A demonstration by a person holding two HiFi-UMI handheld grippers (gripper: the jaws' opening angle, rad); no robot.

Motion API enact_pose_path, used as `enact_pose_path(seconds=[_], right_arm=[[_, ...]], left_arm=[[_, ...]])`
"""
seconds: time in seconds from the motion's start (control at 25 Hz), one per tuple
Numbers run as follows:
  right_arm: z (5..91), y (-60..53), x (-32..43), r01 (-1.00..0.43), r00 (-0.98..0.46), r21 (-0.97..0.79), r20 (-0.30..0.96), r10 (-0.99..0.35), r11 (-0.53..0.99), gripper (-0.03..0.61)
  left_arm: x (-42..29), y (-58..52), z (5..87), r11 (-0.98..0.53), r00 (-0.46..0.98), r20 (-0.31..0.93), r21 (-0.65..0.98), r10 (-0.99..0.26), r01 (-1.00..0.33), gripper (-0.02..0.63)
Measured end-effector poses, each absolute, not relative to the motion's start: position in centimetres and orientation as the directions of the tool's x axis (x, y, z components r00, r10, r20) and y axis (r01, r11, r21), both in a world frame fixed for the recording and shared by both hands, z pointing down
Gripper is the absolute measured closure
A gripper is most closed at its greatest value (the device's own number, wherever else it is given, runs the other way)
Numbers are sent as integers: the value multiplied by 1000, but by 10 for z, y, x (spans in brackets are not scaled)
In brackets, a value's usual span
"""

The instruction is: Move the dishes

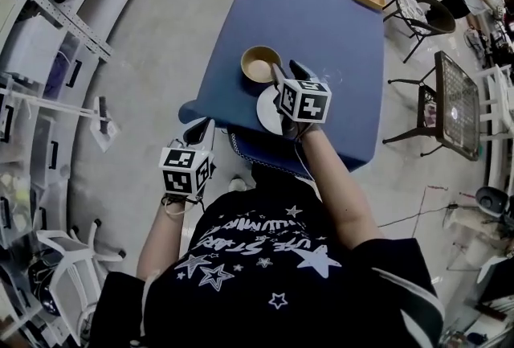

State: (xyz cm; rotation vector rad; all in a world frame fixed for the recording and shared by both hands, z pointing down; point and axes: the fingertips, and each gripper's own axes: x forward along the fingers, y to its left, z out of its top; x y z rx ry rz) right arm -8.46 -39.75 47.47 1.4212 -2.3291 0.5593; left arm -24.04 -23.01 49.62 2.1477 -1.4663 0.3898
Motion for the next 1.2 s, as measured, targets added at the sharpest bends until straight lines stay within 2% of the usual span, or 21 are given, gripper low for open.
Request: enact_pose_path(seconds=[0.28, 0.72, 0.84, 1.04, 1.2], right_arm=[[440, -329, -61, -889, -421, -10, 412, -808, 458, 420], [418, -283, 4, -912, -391, -30, 373, -841, 410, 451], [420, -272, 15, -909, -397, -30, 360, -844, 415, 471], [422, -245, 47, -910, -405, -68, 351, -844, 408, 564], [418, -217, 78, -890, -448, -83, 343, -826, 448, 572]], left_arm=[[-229, -209, 507, -354, 449, 495, 277, -744, -893, 594], [-184, -185, 501, -398, 487, 499, 280, -717, -874, 594], [-169, -177, 503, -402, 482, 511, 266, -712, -876, 594], [-140, -157, 503, -387, 464, 524, 257, -714, -886, 594], [-105, -142, 501, -398, 459, 534, 233, -710, -887, 594]])
